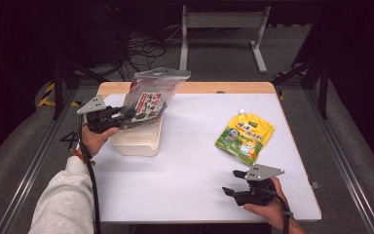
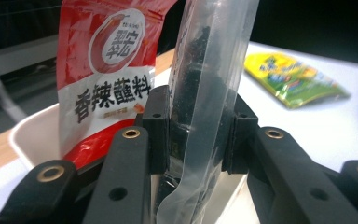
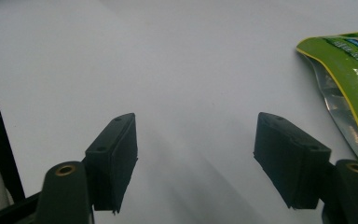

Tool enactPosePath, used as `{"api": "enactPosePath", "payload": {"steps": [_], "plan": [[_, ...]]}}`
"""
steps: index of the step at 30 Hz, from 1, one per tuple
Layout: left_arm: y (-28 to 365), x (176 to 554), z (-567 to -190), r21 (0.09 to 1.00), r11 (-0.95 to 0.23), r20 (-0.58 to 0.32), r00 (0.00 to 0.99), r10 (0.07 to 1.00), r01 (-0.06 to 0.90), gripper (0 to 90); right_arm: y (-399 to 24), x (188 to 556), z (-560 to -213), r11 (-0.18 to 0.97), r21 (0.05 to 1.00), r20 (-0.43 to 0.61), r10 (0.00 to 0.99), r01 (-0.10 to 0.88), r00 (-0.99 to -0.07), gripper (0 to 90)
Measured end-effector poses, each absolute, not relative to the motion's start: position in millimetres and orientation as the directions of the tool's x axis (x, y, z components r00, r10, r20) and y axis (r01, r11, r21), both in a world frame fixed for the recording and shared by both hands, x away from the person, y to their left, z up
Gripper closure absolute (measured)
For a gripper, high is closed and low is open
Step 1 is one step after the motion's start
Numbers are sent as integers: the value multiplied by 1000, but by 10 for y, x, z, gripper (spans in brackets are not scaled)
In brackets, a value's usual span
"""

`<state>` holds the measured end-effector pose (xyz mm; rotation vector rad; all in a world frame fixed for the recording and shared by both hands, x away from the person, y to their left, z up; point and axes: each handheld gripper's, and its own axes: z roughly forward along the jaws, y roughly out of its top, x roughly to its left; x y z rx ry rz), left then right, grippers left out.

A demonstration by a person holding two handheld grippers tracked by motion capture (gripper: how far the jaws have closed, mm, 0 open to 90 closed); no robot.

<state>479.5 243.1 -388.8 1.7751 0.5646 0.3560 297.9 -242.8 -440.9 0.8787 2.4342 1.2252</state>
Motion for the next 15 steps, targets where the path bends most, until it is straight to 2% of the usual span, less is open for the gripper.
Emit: {"api": "enactPosePath", "payload": {"steps": [5, 9, 15], "plan": [[2437, 4831, -3924, 963, -215, -23, 845, 534, 163, 693, -2390, 3000, -4423, 462, 797, 28, 616, 390, -787, 301], [2585, 4869, -4075, 969, -168, -68, 844, 532, 183, 703, -2377, 2998, -4419, 465, 797, 24, 614, 386, -789, 301], [2703, 4853, -4171, 966, -171, -70, 831, 552, 195, 712, -2371, 2998, -4419, 467, 797, 24, 611, 385, -791, 299]]}}
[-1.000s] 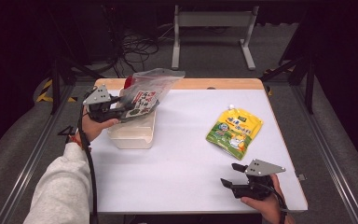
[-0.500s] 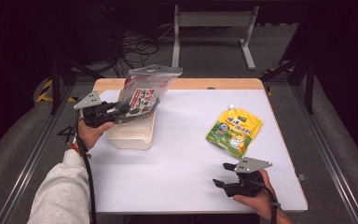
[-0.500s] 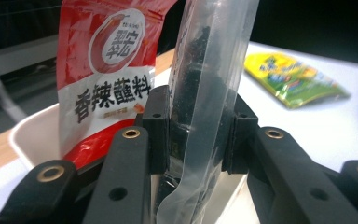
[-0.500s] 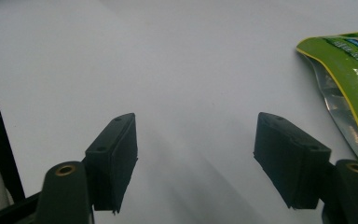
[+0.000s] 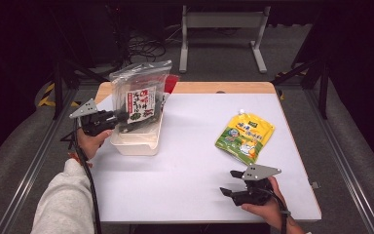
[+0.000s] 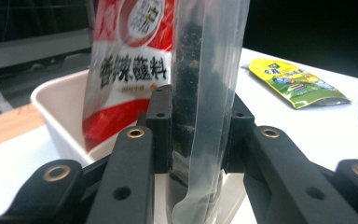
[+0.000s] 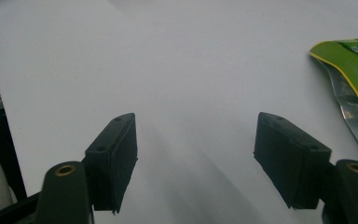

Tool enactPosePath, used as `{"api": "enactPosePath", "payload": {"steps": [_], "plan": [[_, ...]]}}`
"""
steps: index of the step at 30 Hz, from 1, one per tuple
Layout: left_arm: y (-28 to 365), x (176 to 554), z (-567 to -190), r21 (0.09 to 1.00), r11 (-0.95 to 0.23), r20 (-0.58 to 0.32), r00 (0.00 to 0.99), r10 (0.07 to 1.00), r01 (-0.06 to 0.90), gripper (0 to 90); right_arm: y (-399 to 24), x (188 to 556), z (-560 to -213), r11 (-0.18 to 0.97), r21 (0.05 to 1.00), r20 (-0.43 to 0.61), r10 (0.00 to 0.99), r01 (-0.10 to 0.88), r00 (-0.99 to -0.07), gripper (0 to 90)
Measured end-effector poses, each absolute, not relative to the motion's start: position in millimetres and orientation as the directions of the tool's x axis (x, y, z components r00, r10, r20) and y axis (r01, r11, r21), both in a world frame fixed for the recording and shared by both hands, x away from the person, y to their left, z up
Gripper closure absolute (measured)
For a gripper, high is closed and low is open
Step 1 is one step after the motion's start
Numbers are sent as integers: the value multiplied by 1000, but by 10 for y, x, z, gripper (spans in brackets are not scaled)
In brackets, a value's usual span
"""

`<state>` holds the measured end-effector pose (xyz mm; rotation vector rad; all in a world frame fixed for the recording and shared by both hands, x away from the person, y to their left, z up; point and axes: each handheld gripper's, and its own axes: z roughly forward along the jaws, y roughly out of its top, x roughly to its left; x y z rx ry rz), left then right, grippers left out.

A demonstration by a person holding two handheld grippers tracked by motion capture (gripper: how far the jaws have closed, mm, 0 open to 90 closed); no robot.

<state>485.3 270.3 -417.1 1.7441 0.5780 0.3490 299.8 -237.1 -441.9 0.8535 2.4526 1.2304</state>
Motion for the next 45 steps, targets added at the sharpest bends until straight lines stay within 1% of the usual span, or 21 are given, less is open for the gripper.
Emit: {"api": "enactPosePath", "payload": {"steps": [4, 5, 16, 20, 24, 28, 29, 30, 33, 37, 42, 43, 44, 45], "plan": [[2675, 4829, -4166, 965, -184, -56, 831, 553, 188, 714, -2378, 3002, -4416, 466, 797, 20, 614, 383, -789, 298], [2678, 4824, -4179, 965, -173, -67, 829, 555, 195, 714, -2380, 3001, -4413, 470, 797, 12, 616, 380, -787, 298], [2719, 4801, -4236, 962, -168, -84, 814, 574, 217, 720, -2430, 2997, -4344, 459, 811, -10, 632, 364, -775, 298], [2688, 4779, -4211, 959, -190, -56, 800, 597, 210, 712, -2459, 2989, -4306, 450, 819, -17, 639, 356, -769, 300], [2663, 4744, -4185, 956, -205, -45, 792, 608, 212, 686, -2522, 2988, -4237, 444, 828, -47, 664, 343, -747, 304], [2671, 4694, -4146, 956, -204, -38, 778, 627, 212, 617, -2624, 3014, -4181, 423, 839, -59, 696, 342, -715, 307], [2693, 4668, -4132, 959, -184, -52, 774, 631, 215, 614, -2653, 3022, -4165, 414, 843, -58, 705, 344, -707, 307], [2709, 4647, -4119, 958, -188, -47, 765, 643, 217, 586, -2689, 3032, -4144, 397, 850, -49, 714, 347, -698, 307], [2736, 4579, -4108, 958, -193, -34, 755, 655, 210, 565, -2759, 3060, -4082, 369, 858, -40, 742, 358, -669, 308], [2777, 4479, -4084, 954, -211, -15, 740, 673, 212, 495, -2849, 3119, -4040, 343, 862, -33, 773, 373, -633, 310], [2827, 4294, -4068, 953, -223, 5, 723, 691, 206, 479, -2997, 3247, -4045, 310, 861, -21, 813, 403, -582, 313], [2827, 4294, -4068, 953, -223, 5, 723, 691, 206, 468, -3028, 3277, -4047, 294, 863, -10, 823, 412, -567, 315], [2826, 4204, -4068, 950, -240, 25, 713, 701, 202, 445, -3062, 3316, -4053, 282, 860, 0, 834, 426, -552, 314], [2826, 4204, -4068, 950, -240, 25, 713, 701, 202, 429, -3062, 3316, -4053, 282, 860, 0, 834, 426, -552, 314]]}}
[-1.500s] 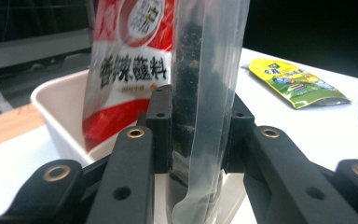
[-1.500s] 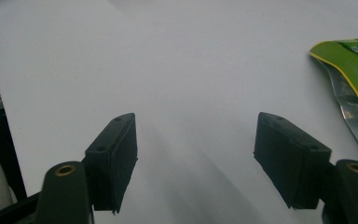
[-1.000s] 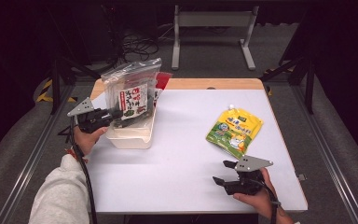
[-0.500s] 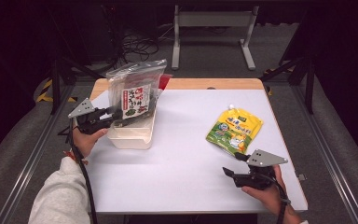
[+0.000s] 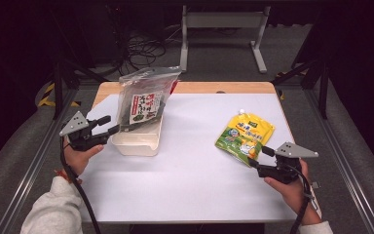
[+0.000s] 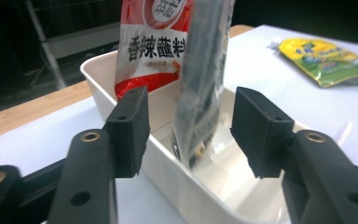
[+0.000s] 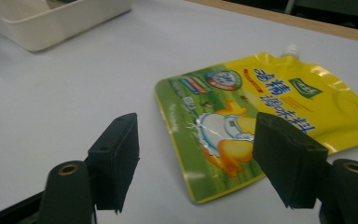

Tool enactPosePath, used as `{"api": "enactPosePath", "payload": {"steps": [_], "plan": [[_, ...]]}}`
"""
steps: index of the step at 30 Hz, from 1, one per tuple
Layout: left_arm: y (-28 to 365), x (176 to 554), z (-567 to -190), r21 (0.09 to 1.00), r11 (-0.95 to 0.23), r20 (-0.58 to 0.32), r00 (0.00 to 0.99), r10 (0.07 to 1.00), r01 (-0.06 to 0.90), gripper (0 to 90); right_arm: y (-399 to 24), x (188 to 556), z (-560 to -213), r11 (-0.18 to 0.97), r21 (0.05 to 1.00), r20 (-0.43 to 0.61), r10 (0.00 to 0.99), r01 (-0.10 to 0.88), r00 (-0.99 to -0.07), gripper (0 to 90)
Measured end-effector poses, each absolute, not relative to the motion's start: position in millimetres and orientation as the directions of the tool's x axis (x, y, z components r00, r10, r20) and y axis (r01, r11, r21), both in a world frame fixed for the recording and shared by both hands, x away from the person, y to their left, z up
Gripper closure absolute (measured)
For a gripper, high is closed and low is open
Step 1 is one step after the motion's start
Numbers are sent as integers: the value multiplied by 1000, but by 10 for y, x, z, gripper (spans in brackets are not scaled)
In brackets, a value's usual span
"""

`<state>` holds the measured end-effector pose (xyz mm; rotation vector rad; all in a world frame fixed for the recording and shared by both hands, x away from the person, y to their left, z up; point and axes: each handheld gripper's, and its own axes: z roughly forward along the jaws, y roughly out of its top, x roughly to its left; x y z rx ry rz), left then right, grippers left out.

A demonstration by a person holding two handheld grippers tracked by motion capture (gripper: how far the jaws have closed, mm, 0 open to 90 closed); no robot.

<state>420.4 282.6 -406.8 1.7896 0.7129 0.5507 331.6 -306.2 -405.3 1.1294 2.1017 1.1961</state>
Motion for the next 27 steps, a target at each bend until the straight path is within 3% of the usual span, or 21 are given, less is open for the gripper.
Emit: {"api": "enactPosePath", "payload": {"steps": [3, 16, 27], "plan": [[2800, 4096, -4086, 942, -261, 36, 708, 706, 212, 408, -3157, 3430, -4105, 273, 851, -4, 857, 448, -515, 314], [2646, 3545, -4217, 902, -365, 102, 705, 701, 232, 291, -3510, 3978, -4394, 98, 804, 148, 923, 587, -356, 242], [2309, 3220, -4434, 851, -457, 81, 795, 601, 258, 225, -3466, 4267, -4521, 33, 730, 270, 904, 682, -333, 150]]}}
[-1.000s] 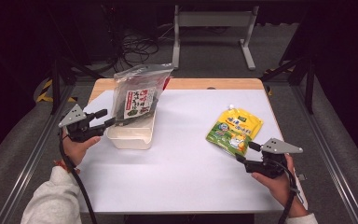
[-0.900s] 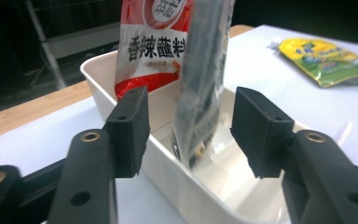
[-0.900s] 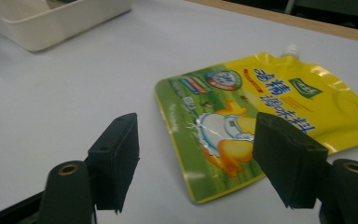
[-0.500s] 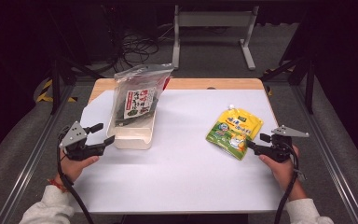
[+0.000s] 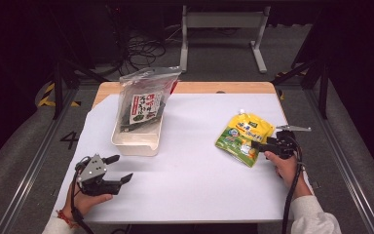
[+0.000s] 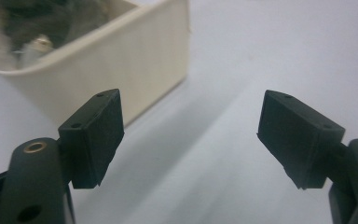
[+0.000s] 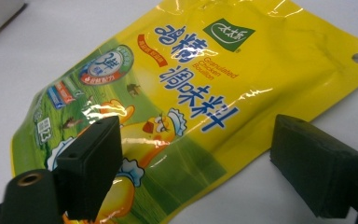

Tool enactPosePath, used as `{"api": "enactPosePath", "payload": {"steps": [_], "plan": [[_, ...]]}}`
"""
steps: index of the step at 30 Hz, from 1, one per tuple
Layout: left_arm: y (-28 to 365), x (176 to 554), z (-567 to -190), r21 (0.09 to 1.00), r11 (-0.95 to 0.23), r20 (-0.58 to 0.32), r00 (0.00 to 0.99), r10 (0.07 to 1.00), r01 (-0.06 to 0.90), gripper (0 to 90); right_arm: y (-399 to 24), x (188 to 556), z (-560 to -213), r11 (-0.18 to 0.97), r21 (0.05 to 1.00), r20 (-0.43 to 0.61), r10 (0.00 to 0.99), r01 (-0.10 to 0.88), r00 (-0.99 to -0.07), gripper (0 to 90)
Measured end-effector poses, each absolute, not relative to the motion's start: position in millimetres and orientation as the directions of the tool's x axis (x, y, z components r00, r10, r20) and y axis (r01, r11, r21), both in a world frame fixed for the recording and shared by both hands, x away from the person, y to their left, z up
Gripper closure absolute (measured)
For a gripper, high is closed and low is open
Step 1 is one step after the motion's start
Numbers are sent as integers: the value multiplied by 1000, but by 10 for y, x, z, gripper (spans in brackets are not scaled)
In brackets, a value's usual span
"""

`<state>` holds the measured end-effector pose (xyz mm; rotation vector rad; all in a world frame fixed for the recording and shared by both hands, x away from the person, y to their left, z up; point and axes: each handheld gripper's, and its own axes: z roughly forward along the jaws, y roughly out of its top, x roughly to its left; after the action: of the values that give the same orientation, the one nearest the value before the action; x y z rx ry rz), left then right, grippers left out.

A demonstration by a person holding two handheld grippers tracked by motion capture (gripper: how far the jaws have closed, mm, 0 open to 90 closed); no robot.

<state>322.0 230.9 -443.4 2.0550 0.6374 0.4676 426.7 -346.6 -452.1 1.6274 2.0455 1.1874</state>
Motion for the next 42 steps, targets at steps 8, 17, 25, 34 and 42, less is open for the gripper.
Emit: {"api": "enactPosePath", "payload": {"steps": [8, 17, 25, 34, 42], "plan": [[2104, 3274, -4532, 817, -512, 63, 841, 537, 265, 193, -3232, 4317, -4454, 103, 712, 177, 931, 695, -319, 365], [2035, 3309, -4561, 806, -534, 56, 866, 497, 254, 187, -3199, 4337, -4438, 131, 720, 156, 927, 682, -342, 770], [1963, 3315, -4592, 797, -550, 44, 883, 467, 251, 187, -3258, 4302, -4460, 109, 752, 192, 907, 650, -374, 844], [1949, 3340, -4586, 815, -505, -20, 885, 465, 284, 179, -3176, 4165, -4442, 180, 764, 207, 842, 620, -498, 857], [1795, 3342, -4601, 810, -490, -87, 893, 442, 321, 173, -2847, 3957, -4406, 281, 764, 189, 764, 581, -617, 871]]}}
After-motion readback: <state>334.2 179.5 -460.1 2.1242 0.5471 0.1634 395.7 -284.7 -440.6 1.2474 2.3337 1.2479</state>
